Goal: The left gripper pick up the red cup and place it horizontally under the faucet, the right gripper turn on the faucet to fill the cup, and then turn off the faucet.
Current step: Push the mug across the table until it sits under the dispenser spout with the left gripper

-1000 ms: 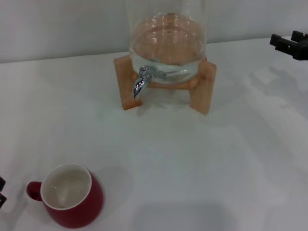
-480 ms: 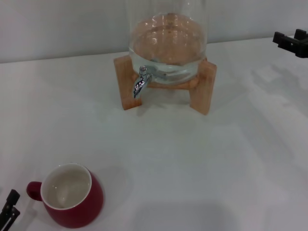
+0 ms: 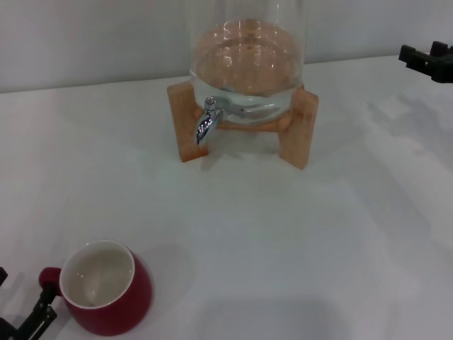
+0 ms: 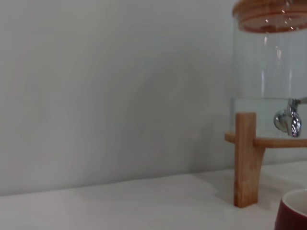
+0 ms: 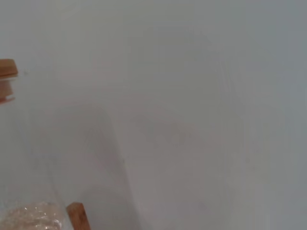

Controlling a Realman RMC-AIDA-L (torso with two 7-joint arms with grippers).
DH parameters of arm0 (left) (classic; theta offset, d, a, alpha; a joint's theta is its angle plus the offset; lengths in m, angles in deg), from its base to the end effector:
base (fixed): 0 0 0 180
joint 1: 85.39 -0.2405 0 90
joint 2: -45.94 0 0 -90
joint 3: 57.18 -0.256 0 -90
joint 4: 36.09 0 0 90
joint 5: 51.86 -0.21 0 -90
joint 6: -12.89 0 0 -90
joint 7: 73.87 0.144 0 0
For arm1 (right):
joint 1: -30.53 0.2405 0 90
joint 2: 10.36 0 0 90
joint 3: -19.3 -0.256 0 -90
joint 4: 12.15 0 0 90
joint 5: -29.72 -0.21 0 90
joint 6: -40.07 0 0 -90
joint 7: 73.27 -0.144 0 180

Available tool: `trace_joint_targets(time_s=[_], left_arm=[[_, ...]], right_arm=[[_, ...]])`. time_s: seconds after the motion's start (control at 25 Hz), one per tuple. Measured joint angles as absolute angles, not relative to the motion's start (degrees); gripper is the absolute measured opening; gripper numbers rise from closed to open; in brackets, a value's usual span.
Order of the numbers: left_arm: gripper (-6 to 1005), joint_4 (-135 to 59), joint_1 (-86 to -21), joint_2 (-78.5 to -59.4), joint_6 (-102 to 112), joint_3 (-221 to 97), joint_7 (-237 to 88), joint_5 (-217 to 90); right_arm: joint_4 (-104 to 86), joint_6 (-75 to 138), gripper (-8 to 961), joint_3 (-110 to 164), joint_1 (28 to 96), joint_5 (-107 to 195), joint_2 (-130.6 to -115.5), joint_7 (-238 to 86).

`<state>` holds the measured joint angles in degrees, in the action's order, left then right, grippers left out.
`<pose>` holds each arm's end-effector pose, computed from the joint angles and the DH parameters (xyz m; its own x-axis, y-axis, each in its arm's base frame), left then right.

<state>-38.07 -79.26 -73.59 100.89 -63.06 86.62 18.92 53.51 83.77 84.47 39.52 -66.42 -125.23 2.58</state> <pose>-0.3685 0.1714 -0.0391 0.7161 0.0922 0.6919 0.6463 -0.4621 -0.6073 0.3024 0.3569 0.1117 0.5679 -0.2907 -0.7700 -0.8197 -0.2849 -0.4970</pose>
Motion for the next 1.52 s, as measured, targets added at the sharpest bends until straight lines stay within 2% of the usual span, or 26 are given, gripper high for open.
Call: trace_joint_targets(time_s=[1.52], left_arm=[[845, -38.02, -76.74, -73.42, 96.57, -62.6, 85.82, 18.89]], right_arm=[[52.54, 83.59, 735, 83.29, 39.69, -66.88, -125.23, 3.25]])
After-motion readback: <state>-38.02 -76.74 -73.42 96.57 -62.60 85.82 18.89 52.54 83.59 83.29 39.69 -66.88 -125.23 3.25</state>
